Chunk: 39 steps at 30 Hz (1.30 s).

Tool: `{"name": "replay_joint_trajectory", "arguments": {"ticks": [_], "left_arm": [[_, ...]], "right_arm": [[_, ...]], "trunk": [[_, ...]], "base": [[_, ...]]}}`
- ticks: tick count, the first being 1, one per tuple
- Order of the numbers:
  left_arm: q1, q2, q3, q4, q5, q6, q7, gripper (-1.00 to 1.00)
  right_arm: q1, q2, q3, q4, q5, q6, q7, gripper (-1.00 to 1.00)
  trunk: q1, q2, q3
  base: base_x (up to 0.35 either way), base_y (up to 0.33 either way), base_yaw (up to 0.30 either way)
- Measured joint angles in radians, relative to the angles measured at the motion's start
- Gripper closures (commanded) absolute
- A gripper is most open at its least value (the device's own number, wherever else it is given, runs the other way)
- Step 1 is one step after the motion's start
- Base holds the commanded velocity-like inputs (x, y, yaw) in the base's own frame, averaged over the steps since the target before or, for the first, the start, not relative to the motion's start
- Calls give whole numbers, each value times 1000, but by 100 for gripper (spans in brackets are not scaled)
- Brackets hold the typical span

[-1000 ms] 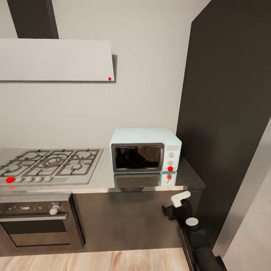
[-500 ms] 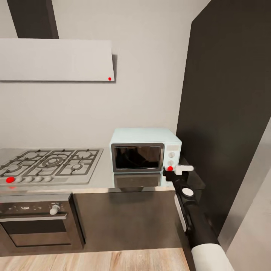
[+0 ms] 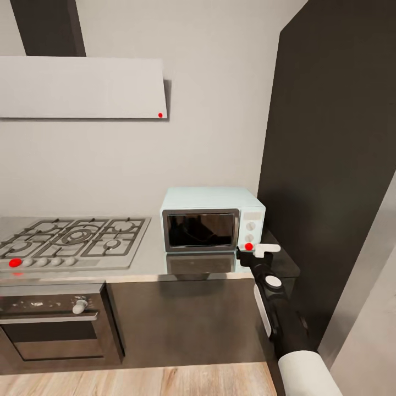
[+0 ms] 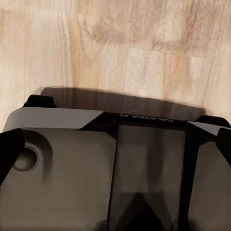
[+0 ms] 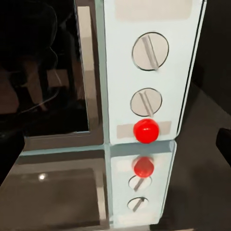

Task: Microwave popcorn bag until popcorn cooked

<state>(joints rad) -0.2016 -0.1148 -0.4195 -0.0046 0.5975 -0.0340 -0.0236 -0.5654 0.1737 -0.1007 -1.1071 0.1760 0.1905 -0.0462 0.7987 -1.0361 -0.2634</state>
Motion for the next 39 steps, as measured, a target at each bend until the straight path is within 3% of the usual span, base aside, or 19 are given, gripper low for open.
{"name": "replay_joint_trajectory", "arguments": {"ticks": [2,5,8,13,16,28,33,39], "left_arm": [[0,0,0,0,0,0,0,-100],[0,0,0,0,0,0,0,-100],[0,0,0,0,0,0,0,-100],[0,0,0,0,0,-1,0,-100],[0,0,0,0,-1,0,0,-100],[0,1,0,0,-3,0,-1,-100],[0,3,0,0,-2,1,-1,-100],[0,2,0,0,-3,0,-1,-100]], "right_arm": [[0,0,-5,25,-4,-4,19,-100],[-10,-67,-8,100,-10,-5,45,-100],[-25,-93,-8,138,-15,-12,53,-100],[-80,-97,-8,274,-14,-111,54,-100],[-90,-95,-8,301,-13,-145,52,-100],[-91,-87,-9,282,-12,-155,46,-100],[-91,-100,-8,278,-13,-148,55,-100],[-91,-104,-3,277,-8,-146,107,-100]], "trunk": [[0,0,0],[0,0,0],[0,0,0],[0,0,0],[0,0,0],[-1,0,0],[0,0,0],[0,0,0]], "base": [[0,0,0],[0,0,0],[0,0,0],[0,0,0],[64,0,0],[292,0,0],[105,0,0],[8,0,0]]}}
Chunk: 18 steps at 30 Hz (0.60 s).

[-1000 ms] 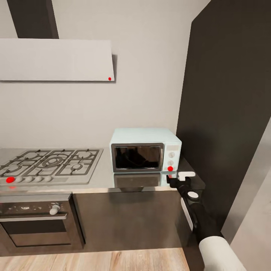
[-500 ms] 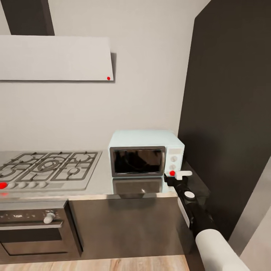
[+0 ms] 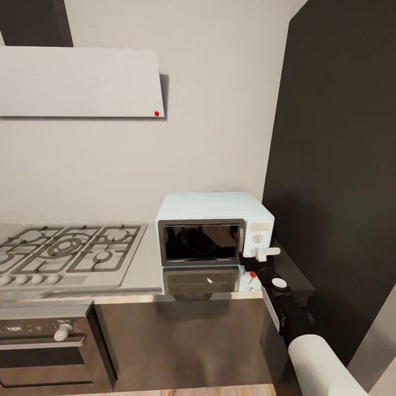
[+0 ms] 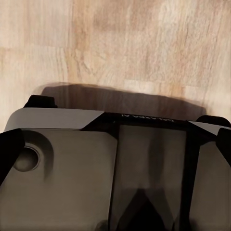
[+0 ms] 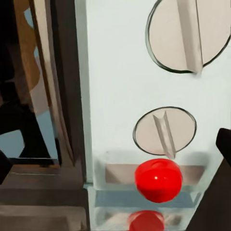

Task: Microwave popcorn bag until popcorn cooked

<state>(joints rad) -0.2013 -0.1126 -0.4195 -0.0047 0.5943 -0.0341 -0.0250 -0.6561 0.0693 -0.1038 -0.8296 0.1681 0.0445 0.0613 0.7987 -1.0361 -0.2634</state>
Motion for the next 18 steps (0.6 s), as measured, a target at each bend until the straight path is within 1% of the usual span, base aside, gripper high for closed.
{"name": "replay_joint_trajectory", "arguments": {"ticks": [5,10,11,15,18], "left_arm": [[0,0,0,0,0,1,0,-100],[0,-1,0,0,1,0,0,-100],[0,0,0,0,1,0,0,-100],[0,-1,0,0,0,0,0,-100],[0,-1,-1,0,0,0,0,-100]], "right_arm": [[0,-1,0,9,2,1,6,-100],[0,-27,0,24,-2,2,5,-100],[0,-34,-1,39,-3,2,2,-100],[0,-39,-2,83,-4,-6,-4,-100],[0,-40,-2,90,-3,-7,-3,-100]], "trunk": [[0,0,0],[0,0,0],[0,0,0],[0,0,0],[0,0,0]], "base": [[0,0,0],[0,0,0],[0,0,0],[0,0,0],[0,0,0]]}}
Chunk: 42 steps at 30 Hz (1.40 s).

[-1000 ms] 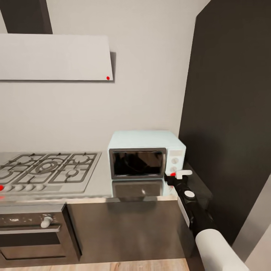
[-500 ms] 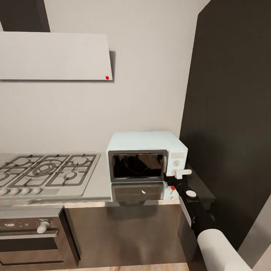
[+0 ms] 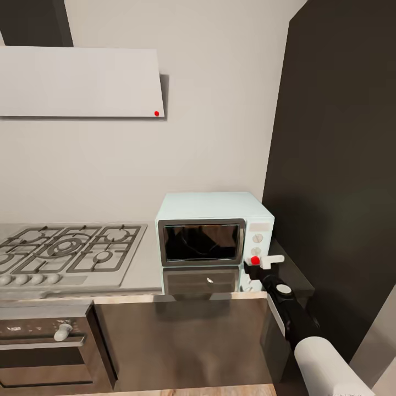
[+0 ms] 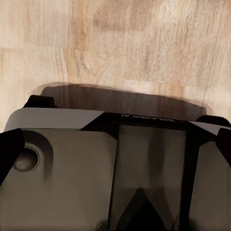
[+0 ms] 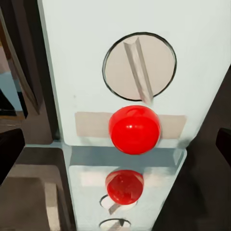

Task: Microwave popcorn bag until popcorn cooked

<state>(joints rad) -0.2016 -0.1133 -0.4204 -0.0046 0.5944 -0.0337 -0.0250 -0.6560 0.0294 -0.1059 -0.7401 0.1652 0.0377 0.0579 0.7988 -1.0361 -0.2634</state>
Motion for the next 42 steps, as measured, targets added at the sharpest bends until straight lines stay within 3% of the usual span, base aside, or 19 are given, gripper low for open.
{"name": "replay_joint_trajectory", "arguments": {"ticks": [13,14,33,42], "left_arm": [[0,0,0,0,0,0,0,-100],[0,0,0,0,0,0,0,-100],[0,0,0,0,0,0,0,-100],[0,0,0,0,0,0,0,-100]], "right_arm": [[0,0,-1,3,2,7,-11,-100],[0,0,-1,3,2,8,-11,100],[0,0,-5,6,2,8,-57,100],[0,1,-4,70,5,-5,-67,100]], "trunk": [[0,0,0],[0,0,0],[0,0,0],[0,0,0]], "base": [[0,0,0],[0,0,0],[0,0,0],[0,0,0]]}}
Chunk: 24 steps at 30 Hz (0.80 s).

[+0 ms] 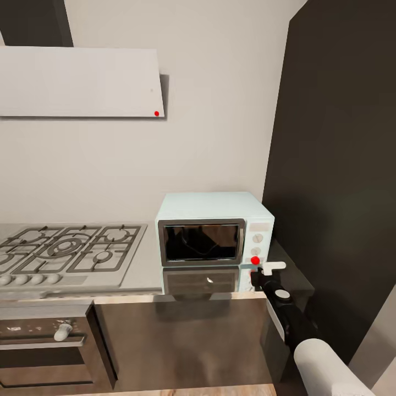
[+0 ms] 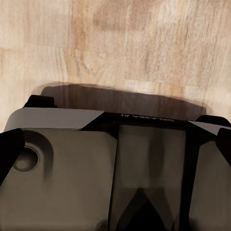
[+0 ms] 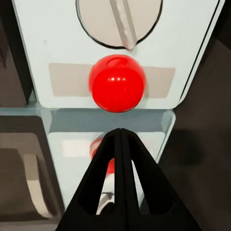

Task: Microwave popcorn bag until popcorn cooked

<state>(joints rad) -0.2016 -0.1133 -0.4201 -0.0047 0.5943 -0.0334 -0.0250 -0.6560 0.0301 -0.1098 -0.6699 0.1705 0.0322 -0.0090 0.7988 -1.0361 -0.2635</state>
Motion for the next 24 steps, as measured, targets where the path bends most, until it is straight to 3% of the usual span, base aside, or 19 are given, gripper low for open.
{"name": "replay_joint_trajectory", "arguments": {"ticks": [14,24], "left_arm": [[0,0,0,0,0,0,0,-100],[0,0,-1,0,0,0,0,-100]], "right_arm": [[0,-1,0,1,0,-2,-1,100],[0,-1,-1,1,0,-2,-1,100]], "trunk": [[0,0,0],[0,0,0]], "base": [[124,0,0],[11,0,0]]}}
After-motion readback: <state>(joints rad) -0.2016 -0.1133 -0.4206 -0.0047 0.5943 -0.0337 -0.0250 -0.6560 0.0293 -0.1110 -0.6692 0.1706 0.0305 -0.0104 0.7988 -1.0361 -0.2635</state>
